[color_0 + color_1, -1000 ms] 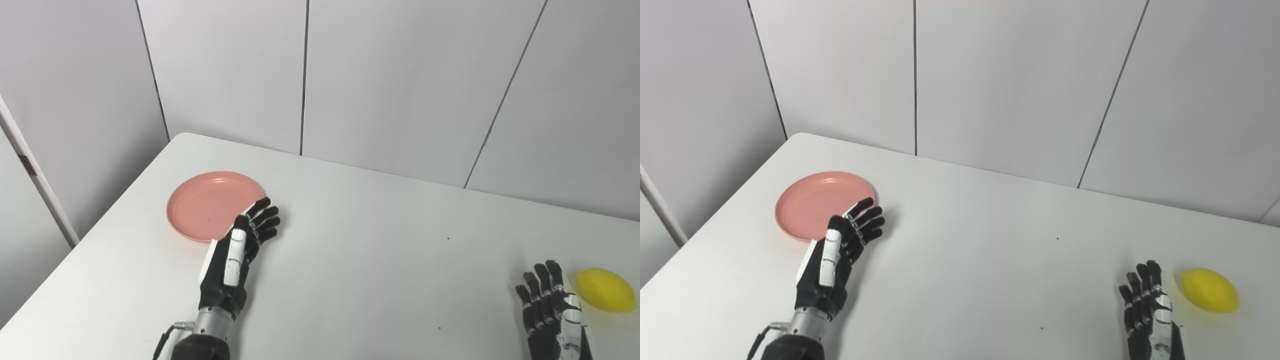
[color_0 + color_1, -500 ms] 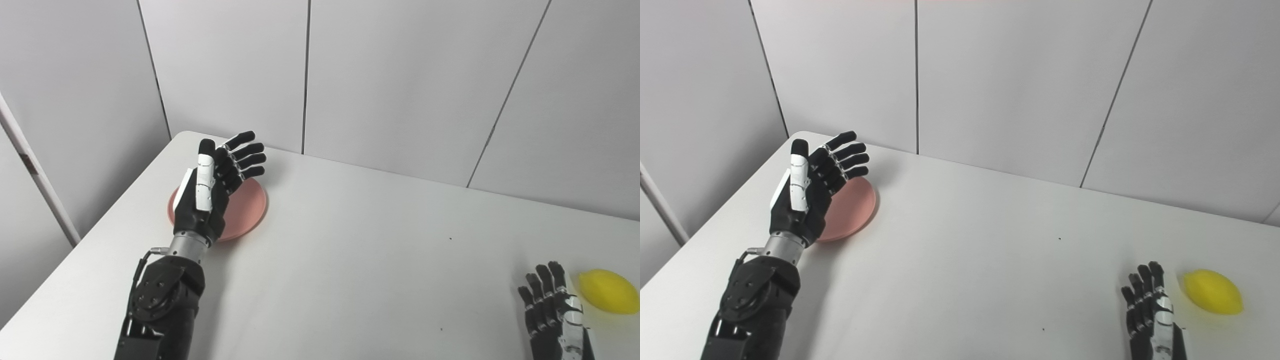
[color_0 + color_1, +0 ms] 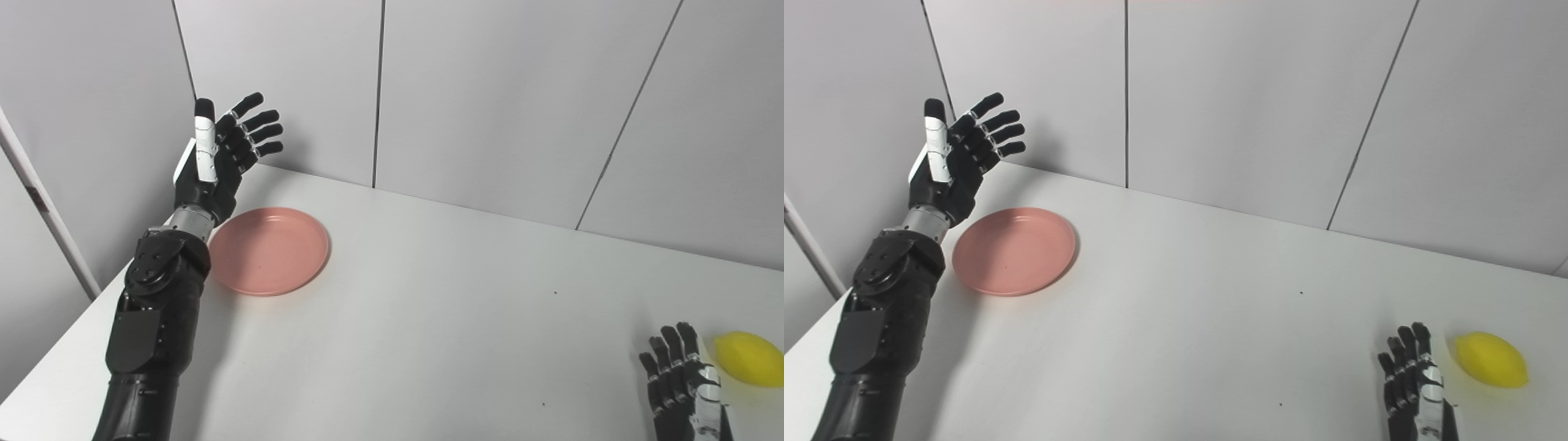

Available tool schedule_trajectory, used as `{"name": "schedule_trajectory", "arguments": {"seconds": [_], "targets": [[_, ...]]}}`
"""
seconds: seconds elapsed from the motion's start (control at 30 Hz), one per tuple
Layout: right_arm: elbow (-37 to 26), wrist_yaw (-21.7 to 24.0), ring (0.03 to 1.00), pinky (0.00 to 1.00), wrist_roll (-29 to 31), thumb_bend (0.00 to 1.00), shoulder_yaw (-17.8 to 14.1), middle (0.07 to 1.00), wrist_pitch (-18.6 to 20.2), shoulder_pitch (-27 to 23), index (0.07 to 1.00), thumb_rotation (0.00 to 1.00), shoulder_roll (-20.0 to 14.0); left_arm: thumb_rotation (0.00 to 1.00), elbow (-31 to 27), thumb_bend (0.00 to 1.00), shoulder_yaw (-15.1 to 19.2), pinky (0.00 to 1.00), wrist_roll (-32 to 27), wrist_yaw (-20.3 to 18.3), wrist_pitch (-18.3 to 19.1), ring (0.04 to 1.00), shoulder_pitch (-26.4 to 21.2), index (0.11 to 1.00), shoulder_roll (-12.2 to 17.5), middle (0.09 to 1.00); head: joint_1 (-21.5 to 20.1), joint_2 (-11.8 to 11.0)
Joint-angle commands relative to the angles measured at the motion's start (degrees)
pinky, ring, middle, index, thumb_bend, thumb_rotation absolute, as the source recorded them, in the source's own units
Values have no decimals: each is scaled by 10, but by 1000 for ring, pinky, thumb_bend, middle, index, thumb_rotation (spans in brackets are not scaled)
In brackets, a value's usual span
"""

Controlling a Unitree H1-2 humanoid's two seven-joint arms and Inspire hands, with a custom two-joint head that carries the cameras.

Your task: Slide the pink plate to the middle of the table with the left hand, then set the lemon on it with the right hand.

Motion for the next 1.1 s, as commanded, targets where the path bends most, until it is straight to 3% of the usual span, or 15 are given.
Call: {"name": "schedule_trajectory", "arguments": {"seconds": [0.0,0.3,0.67,0.87,1.07], "targets": [[34,3,1000,1000,8,616,-1,980,-4,29,993,957,10,1000,13,1000,9,635,6,-5,-43,703,-37,777,27,730,0,1],[32,3,1000,1000,2,611,1,987,-6,29,1000,978,9,1000,143,999,12,623,20,-10,-101,701,-69,787,60,730,-4,2],[28,-1,1000,1000,1,629,2,983,-2,31,994,952,12,1000,219,979,19,633,23,-10,-133,723,-80,793,64,757,-6,-1],[22,-4,1000,1000,-2,621,3,978,0,33,990,966,13,1000,299,968,23,598,25,-14,-195,699,-86,773,58,716,-8,2],[19,-3,1000,1000,-3,600,4,982,3,35,995,981,11,1000,360,933,23,599,17,-31,-228,697,-82,796,56,727,-8,4]]}}
